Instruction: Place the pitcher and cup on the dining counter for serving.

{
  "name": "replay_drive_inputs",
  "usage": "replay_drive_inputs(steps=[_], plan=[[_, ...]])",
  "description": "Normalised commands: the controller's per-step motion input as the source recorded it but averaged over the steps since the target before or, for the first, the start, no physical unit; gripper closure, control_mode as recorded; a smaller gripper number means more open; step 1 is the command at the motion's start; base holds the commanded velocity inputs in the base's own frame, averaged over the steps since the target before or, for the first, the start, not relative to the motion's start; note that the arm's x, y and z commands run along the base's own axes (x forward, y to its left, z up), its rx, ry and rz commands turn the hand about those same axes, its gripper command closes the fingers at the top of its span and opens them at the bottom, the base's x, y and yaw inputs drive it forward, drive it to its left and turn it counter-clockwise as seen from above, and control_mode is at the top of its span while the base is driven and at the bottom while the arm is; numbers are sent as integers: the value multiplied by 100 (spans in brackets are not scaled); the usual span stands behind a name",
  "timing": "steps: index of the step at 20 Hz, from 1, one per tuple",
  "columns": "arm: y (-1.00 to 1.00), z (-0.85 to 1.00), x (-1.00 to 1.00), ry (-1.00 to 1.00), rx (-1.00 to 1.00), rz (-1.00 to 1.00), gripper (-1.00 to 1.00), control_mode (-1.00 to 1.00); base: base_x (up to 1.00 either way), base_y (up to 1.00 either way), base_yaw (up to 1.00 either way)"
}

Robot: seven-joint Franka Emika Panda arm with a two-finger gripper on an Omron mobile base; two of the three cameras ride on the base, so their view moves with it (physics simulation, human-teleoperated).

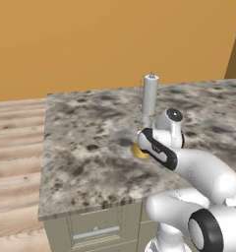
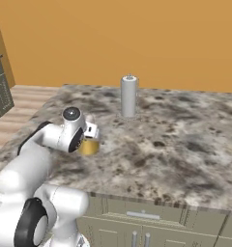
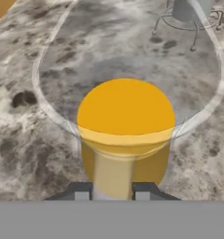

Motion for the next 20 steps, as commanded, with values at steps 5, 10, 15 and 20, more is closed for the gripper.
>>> replay_drive_inputs(steps=[5,10,15,20], plan=[[0,-57,7,5,0,0,100,-100,0,0,0],[0,-50,0,3,0,0,100,-100,0,0,0],[0,-6,0,2,0,0,-100,-100,0,0,0],[0,20,-29,0,0,0,-100,-100,0,0,0]])
